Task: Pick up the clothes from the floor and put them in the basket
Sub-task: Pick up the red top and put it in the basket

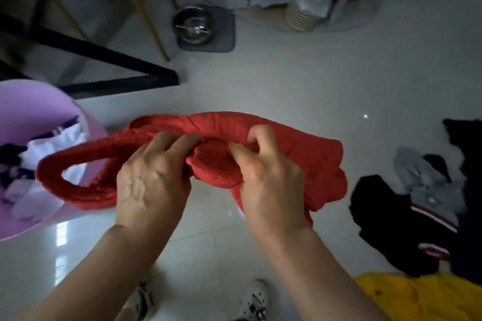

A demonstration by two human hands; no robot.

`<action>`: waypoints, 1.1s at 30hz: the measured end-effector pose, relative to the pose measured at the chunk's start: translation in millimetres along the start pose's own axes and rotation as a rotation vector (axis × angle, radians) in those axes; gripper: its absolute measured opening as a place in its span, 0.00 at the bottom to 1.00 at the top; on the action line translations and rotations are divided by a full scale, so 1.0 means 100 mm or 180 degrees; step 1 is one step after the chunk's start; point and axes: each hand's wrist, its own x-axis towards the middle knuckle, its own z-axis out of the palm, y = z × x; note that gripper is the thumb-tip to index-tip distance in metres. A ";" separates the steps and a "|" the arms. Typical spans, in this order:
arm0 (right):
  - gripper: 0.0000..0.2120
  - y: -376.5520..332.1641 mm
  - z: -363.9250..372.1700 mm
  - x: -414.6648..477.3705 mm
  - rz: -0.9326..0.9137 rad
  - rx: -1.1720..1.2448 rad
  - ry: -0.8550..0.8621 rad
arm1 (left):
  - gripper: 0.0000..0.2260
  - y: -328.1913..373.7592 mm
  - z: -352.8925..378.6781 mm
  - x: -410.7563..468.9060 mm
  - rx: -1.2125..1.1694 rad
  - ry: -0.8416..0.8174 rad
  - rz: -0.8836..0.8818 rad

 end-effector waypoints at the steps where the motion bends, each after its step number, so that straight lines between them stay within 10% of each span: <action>1: 0.13 -0.27 0.16 0.11 -0.0158 0.0031 -0.0066 | 0.21 -0.30 -0.09 0.01 0.0018 0.0074 -0.0129; 18: 0.09 -4.51 2.57 1.44 -0.1233 0.1336 -0.0225 | 0.11 -4.54 -1.52 0.20 0.0301 0.1273 -0.1963; 25: 0.17 -4.36 3.55 1.42 -0.0987 0.1101 -0.0989 | 0.15 -5.06 -0.63 0.37 -0.0407 0.1383 -0.2497; 31: 0.31 -3.74 4.16 1.14 -0.1101 -0.0906 -0.3231 | 0.41 -5.29 0.58 0.25 -0.0742 -0.1742 -0.3285; 33: 0.36 -3.74 4.15 1.08 -0.1120 -0.0798 -0.3313 | 0.41 -5.27 0.56 0.22 -0.0377 -0.1851 -0.3227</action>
